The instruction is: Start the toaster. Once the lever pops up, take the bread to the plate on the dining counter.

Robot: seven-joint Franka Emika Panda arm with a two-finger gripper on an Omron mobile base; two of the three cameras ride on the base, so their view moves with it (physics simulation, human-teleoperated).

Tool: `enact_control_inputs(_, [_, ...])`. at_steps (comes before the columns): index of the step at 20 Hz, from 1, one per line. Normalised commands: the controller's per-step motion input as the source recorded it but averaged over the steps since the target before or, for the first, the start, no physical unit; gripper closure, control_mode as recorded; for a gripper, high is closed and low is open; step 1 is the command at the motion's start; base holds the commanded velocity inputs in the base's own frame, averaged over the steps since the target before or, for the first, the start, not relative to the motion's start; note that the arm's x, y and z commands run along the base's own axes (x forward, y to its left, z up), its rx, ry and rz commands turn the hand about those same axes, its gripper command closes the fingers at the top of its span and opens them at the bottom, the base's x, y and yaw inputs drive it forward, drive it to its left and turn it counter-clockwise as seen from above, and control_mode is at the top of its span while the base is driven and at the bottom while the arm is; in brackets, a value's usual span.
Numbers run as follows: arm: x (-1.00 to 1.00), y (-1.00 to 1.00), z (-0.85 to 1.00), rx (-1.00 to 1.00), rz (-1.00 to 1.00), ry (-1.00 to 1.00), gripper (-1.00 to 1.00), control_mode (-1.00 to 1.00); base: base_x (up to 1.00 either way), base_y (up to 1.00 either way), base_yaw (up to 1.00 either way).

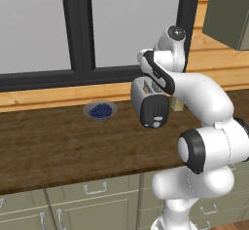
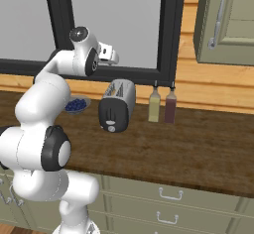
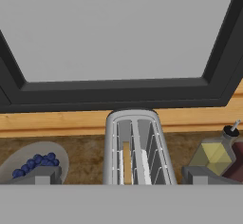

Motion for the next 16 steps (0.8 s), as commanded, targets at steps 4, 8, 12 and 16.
enact_control_inputs(4, [0.00, 0.00, 0.00, 0.00, 0.00, 0.00, -1.00, -1.00, 0.00, 0.00, 0.00])
enact_control_inputs(8, [0.00, 0.00, 0.00, 0.00, 0.00, 0.00, -1.00, -1.00, 0.00, 0.00, 0.00])
enact_control_inputs(12, [0.00, 0.00, 0.00, 0.00, 0.00, 0.00, -1.00, -1.00, 0.00, 0.00, 0.00])
enact_control_inputs(16, [0.00, 0.00, 0.00, 0.00, 0.00, 0.00, -1.00, -1.00, 0.00, 0.00, 0.00])
